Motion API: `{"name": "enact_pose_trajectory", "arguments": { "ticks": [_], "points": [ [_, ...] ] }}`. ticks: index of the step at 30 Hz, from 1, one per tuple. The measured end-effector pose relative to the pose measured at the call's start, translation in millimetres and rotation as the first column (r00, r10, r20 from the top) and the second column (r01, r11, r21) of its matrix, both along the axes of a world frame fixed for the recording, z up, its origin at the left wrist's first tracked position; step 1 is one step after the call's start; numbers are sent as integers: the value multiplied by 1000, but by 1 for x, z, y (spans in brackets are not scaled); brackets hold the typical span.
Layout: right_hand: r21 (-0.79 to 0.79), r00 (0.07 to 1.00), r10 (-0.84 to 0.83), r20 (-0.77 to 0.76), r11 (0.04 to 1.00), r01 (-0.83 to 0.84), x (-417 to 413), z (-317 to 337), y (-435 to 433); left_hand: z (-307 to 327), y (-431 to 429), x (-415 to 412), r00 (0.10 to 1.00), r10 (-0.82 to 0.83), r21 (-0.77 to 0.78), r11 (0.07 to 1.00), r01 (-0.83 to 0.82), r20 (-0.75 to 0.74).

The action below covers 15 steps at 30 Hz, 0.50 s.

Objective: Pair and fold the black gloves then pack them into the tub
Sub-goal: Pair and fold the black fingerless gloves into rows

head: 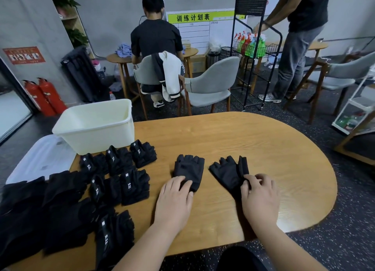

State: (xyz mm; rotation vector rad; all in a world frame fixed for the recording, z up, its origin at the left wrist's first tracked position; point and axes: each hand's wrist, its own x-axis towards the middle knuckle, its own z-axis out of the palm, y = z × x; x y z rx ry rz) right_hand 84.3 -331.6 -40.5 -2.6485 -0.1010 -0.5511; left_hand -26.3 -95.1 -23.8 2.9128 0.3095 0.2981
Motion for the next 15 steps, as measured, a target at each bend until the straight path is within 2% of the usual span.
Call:
{"name": "enact_pose_trajectory", "arguments": {
  "ticks": [3, 6, 9, 15],
  "points": [
    [11, 998, -18, -57, 1000, 19, 3, -1, -1, 8, -9, -5, 997, 1, -57, 998, -6, -82],
    [6, 996, 74, -58, 997, -74, 0, 2, 0, 16, -17, -11, 995, -52, -153, 987, 38, -89],
    [-27, 984, 165, -61, 986, -167, -4, 6, -1, 12, -18, -18, 993, -34, -96, 995, 23, -117],
    [-78, 997, 8, -73, 997, -14, -7, 11, 0, 9, -15, -28, 978, 2, -37, 999, -10, -210]
  ]
}}
